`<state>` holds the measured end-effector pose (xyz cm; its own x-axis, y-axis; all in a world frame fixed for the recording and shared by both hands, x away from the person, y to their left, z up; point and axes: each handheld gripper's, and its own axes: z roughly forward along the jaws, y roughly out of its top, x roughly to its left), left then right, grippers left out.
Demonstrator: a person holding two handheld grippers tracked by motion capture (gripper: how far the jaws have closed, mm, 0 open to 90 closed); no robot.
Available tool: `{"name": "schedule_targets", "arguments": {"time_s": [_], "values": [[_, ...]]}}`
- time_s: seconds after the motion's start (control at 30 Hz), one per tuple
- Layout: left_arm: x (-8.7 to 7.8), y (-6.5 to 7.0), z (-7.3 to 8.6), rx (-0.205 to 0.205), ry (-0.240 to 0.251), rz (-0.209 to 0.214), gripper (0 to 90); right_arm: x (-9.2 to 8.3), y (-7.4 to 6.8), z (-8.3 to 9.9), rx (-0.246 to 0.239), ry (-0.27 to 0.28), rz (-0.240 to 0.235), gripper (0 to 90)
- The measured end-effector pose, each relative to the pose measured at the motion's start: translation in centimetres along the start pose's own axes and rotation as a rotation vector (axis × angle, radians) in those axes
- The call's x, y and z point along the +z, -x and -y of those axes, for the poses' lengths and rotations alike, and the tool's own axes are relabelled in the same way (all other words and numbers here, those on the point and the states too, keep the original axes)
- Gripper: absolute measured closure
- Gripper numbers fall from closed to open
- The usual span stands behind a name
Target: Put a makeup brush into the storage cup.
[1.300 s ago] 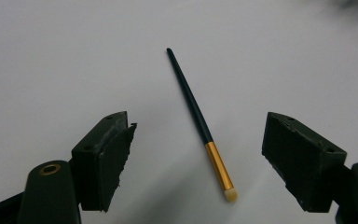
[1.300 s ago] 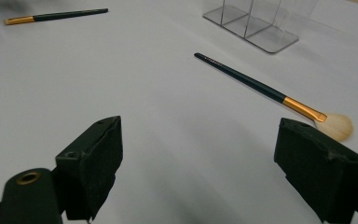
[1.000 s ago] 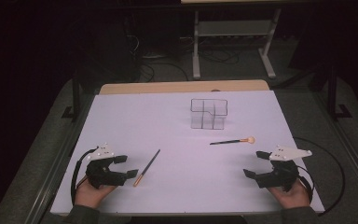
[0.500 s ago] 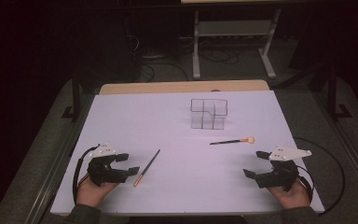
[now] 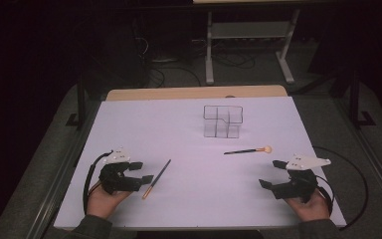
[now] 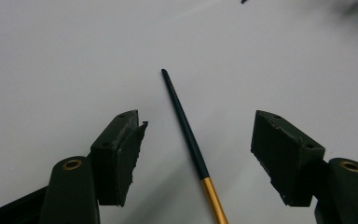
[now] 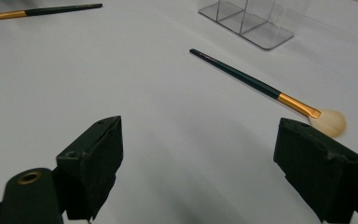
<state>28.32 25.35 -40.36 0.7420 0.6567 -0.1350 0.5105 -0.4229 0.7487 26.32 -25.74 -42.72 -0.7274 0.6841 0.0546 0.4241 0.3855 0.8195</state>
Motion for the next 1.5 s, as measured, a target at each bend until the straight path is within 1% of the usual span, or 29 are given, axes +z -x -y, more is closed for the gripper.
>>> {"name": "schedule_targets", "arguments": {"time_s": [0.03, 0.07, 0.1, 0.13, 0.2, 0.23, 0.3, 0.33, 0.37, 0.4, 0.43, 0.5, 0.53, 0.57, 0.67, 0.8, 0.9, 0.93, 1.0, 1.07, 1.1, 1.13, 1.2, 1.27, 1.4, 1.5], "values": [[0.1, 0.1, -0.1, -0.013, 0.002, 0.003, 32.5, 0.0, 0.0, 0.0, 0.000, 0.000, 0.000, 14.8], [0.2, 0.1, -0.3, -0.006, -0.001, 0.003, 32.8, 0.1, 0.0, -0.1, 0.003, -0.001, -0.002, 14.8], [0.4, 0.2, -0.5, -0.010, -0.007, 0.003, 32.8, 0.1, 0.0, -0.1, 0.003, -0.001, -0.002, 14.8], [0.5, 0.2, -0.7, 0.003, -0.013, 0.001, 33.1, 0.1, 0.0, -0.1, 0.002, -0.002, -0.003, 14.8], [0.8, 0.3, -1.1, -0.004, -0.012, 0.004, 33.3, 0.2, 0.0, -0.1, 0.002, -0.005, -0.005, 14.8], [0.9, 0.4, -1.2, -0.003, -0.020, 0.003, 33.7, 0.3, 0.0, -0.1, 0.001, -0.005, -0.005, 14.8], [1.0, 0.5, -1.5, 0.011, -0.025, 0.005, 33.9, 0.3, 0.1, 0.0, 0.002, -0.006, -0.007, 14.8], [1.2, 0.6, -1.5, -0.001, -0.027, 0.005, 34.2, 0.3, 0.2, 0.0, 0.002, -0.006, -0.008, 14.8], [1.3, 0.6, -1.7, 0.008, -0.037, 0.004, 34.5, 0.3, 0.2, 0.0, 0.004, -0.005, -0.008, 14.8], [1.4, 0.7, -1.7, 0.004, -0.034, 0.004, 35.3, 0.3, 0.2, 0.0, 0.007, -0.005, -0.008, 14.8], [1.5, 0.6, -1.8, 0.013, -0.046, 0.005, 35.7, 0.3, 0.2, 0.0, 0.007, -0.005, -0.008, 14.8], [1.6, 0.6, -1.9, 0.011, -0.062, 0.005, 36.3, 0.3, 0.2, -0.1, -0.003, -0.002, -0.009, 14.8], [1.7, 0.7, -1.9, 0.004, -0.058, 0.003, 36.7, 0.3, 0.2, -0.1, -0.003, -0.004, -0.009, 14.8], [1.7, 0.7, -2.0, 0.013, -0.064, 0.004, 36.7, 0.3, 0.2, -0.1, -0.003, -0.004, -0.009, 14.8], [1.8, 0.7, -2.1, 0.012, -0.079, 0.003, 37.4, 0.3, 0.2, -0.1, -0.005, -0.004, -0.008, 14.8], [2.0, 0.7, -2.1, 0.012, -0.093, 0.000, 38.3, 0.3, 0.2, -0.1, -0.005, -0.005, -0.008, 14.8], [2.1, 0.6, -2.0, 0.004, -0.110, 0.000, 39.1, 0.3, 0.2, -0.1, -0.003, -0.007, -0.009, 14.8], [2.2, 0.6, -1.9, 0.002, -0.108, 0.001, 39.6, 0.3, 0.2, -0.1, -0.002, -0.007, -0.009, 14.8], [2.3, 0.5, -1.8, 0.002, -0.126, 0.003, 40.6, 0.3, 0.2, -0.1, -0.002, -0.006, -0.007, 14.8], [2.5, 0.5, -1.6, -0.015, -0.128, 0.005, 42.3, 0.3, 0.2, -0.1, -0.003, -0.009, -0.009, 14.8], [2.6, 0.4, -1.6, -0.004, -0.139, 0.006, 42.7, 0.3, 0.2, -0.1, 0.000, -0.010, -0.010, 14.8], [2.7, 0.4, -1.4, -0.019, -0.136, 0.006, 43.5, 0.3, 0.2, -0.1, -0.001, -0.009, -0.011, 14.8], [2.9, 0.4, -1.4, -0.027, -0.142, 0.006, 45.5, 0.3, 0.2, -0.1, -0.001, -0.011, -0.012, 14.8], [3.0, 0.4, -1.4, -0.021, -0.167, -0.001, 47.0, 0.3, 0.2, -0.1, -0.002, -0.010, -0.011, 14.8], [3.4, 0.3, -1.2, -0.023, -0.194, -0.006, 50.4, 0.2, 0.2, -0.1, -0.006, -0.007, -0.010, 14.8], [3.7, 0.2, -1.0, -0.022, -0.205, -0.009, 53.1, 0.2, 0.2, -0.2, -0.006, -0.005, -0.009, 14.8]]}}
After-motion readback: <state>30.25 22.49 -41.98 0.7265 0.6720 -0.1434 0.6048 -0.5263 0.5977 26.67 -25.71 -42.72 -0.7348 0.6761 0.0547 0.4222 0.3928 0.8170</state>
